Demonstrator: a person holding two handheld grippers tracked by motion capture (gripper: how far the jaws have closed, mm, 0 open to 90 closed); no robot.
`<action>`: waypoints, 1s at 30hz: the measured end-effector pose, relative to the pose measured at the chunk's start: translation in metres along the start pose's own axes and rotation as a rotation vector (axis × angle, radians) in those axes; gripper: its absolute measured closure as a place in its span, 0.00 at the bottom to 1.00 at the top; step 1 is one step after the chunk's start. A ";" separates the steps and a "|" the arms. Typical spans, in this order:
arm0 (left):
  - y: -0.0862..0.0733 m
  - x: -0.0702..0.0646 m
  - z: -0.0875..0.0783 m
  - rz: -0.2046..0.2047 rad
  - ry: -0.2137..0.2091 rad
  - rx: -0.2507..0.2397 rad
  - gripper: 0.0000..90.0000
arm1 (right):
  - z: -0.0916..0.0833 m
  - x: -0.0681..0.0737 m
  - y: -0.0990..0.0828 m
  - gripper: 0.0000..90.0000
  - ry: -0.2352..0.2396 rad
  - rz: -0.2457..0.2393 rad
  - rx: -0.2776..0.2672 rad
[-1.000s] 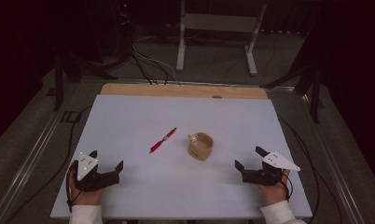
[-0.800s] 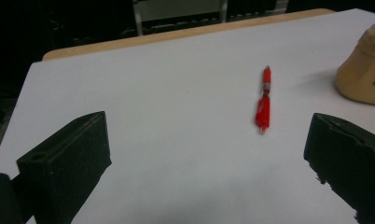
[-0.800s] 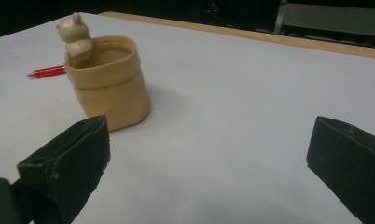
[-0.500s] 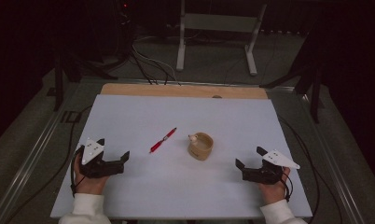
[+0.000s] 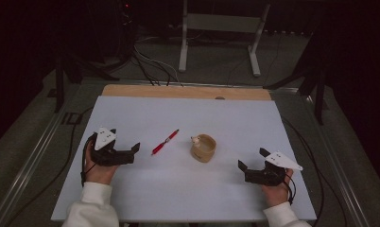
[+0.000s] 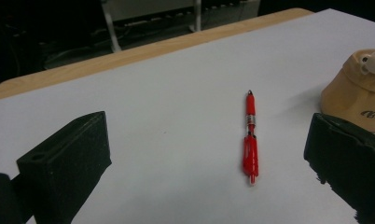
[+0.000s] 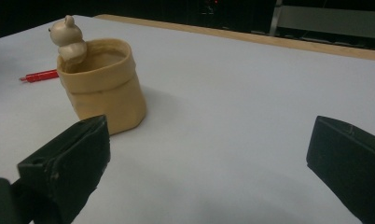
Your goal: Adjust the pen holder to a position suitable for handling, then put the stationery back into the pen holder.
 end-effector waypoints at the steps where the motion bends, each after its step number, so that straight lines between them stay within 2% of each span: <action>1: 0.001 0.000 0.002 0.004 -0.003 0.004 0.01 | 0.000 0.000 0.000 0.00 0.001 -0.001 0.001; 5: 0.007 -0.003 0.011 0.009 -0.032 0.009 0.01 | 0.001 0.000 0.000 0.00 -0.001 -0.005 0.001; 8: 0.012 -0.006 0.017 0.030 -0.033 0.011 0.01 | 0.001 0.000 0.000 0.00 -0.005 -0.010 0.003; 12: 0.018 -0.006 0.023 0.037 -0.037 0.012 0.01 | 0.001 0.000 0.000 0.00 -0.008 -0.011 0.001; 17: 0.025 -0.004 0.029 0.029 -0.044 0.010 0.01 | 0.002 0.000 0.000 0.00 -0.012 -0.014 0.008; 30: 0.035 -0.004 0.046 0.029 -0.055 0.044 0.01 | 0.002 0.000 0.000 0.00 -0.017 -0.013 0.009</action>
Point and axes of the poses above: each handheld gripper's, and its own axes: z roughly forward along the jaws, y roughly out of its top, x roughly to its left, the point moved 1 cm from there along z, roughly forward along the jaws, and after that the axes turned 12 degrees about x, right-handed, at the moved point
